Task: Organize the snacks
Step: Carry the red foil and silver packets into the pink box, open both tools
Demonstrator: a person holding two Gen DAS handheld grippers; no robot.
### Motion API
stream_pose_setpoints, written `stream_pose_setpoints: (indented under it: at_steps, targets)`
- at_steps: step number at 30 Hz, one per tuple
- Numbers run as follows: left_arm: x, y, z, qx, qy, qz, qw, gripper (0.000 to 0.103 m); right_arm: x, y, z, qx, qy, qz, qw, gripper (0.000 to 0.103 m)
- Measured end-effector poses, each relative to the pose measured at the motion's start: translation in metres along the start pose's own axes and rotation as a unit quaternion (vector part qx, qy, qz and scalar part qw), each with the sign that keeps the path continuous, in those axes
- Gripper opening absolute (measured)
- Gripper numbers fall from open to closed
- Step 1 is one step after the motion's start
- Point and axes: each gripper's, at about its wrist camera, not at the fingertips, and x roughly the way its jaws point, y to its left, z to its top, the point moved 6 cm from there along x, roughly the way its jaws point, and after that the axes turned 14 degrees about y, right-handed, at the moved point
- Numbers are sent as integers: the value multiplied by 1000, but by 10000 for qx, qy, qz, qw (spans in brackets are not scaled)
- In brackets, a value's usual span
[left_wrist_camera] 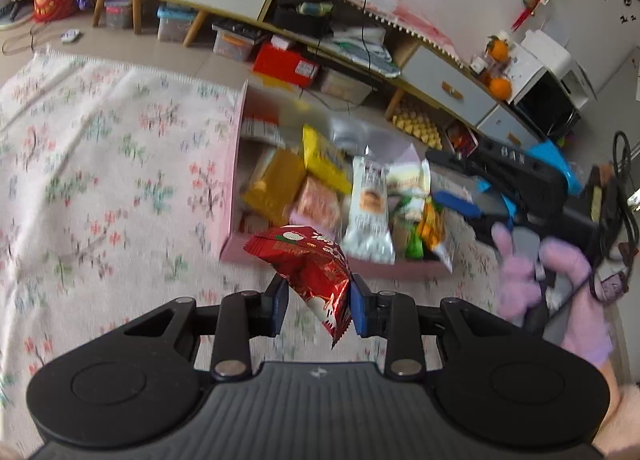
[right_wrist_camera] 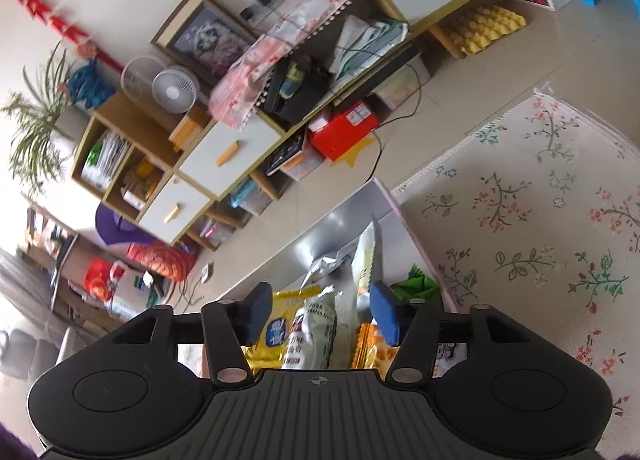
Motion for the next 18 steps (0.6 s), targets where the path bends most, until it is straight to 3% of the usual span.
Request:
stream_pose_setpoints:
  at_steps: [4, 18]
  targets:
    - [4, -2, 25, 42, -188, 189, 9996, 29, -7, 8, -1, -298, 18, -79, 9995, 72]
    - [48, -6, 89, 94, -560, 960, 9938, 31, -17, 1, -2, -347, 153, -77, 9993, 78]
